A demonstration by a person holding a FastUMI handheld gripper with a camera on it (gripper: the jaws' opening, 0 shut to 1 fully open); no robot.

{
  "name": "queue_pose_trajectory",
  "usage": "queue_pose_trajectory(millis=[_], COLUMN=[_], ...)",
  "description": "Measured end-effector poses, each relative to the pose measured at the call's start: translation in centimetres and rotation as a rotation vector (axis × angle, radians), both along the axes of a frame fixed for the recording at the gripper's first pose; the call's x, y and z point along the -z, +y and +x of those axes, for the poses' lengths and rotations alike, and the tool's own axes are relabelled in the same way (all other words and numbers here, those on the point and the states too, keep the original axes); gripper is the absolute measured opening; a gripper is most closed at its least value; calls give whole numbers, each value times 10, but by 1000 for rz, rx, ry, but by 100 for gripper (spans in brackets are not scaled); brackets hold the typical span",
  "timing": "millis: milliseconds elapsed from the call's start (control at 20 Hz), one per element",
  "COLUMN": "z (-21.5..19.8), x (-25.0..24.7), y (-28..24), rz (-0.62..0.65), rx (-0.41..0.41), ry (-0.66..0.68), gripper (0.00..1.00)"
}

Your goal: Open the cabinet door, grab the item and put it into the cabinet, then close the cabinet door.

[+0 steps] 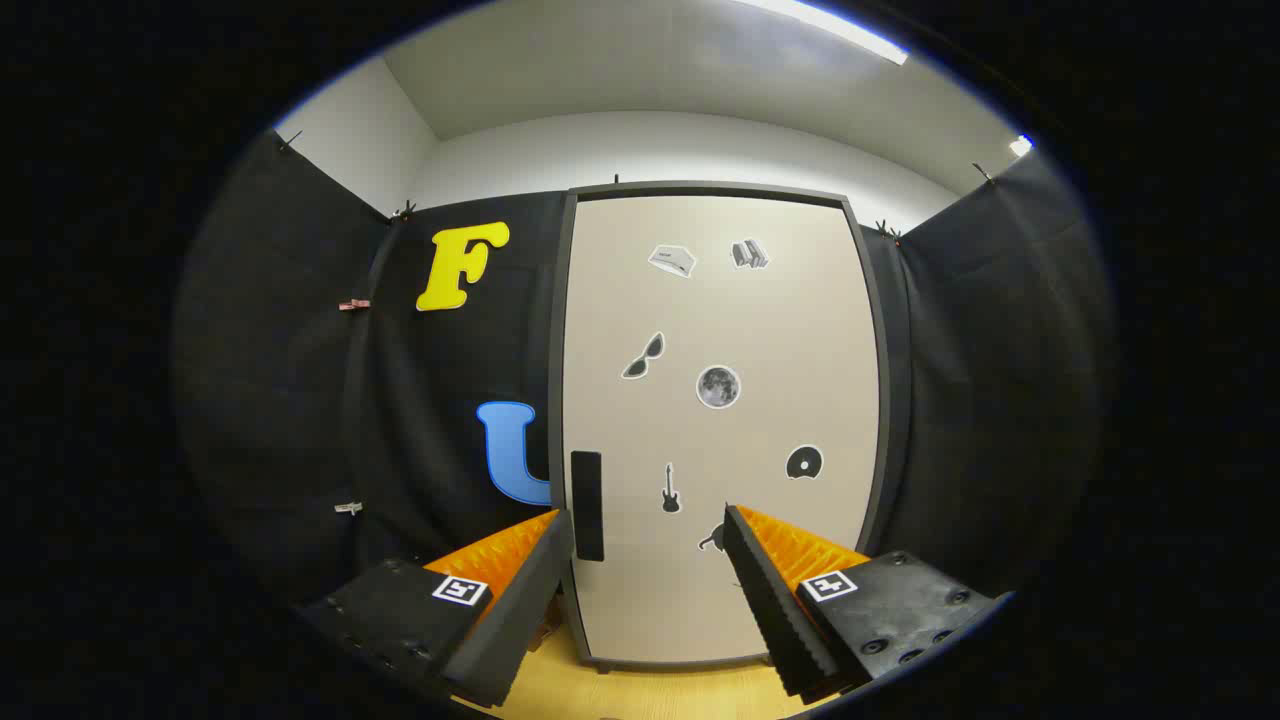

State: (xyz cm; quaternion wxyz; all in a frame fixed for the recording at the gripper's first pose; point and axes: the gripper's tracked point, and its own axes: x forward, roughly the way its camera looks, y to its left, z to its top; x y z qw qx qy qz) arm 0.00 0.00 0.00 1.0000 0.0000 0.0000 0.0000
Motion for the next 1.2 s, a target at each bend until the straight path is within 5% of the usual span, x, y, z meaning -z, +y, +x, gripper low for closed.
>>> queue_pose_trajectory(millis=[1200], z=[5], x=[3], y=[-11], rz=[0], rx=[42], ry=[20], gripper=[98])
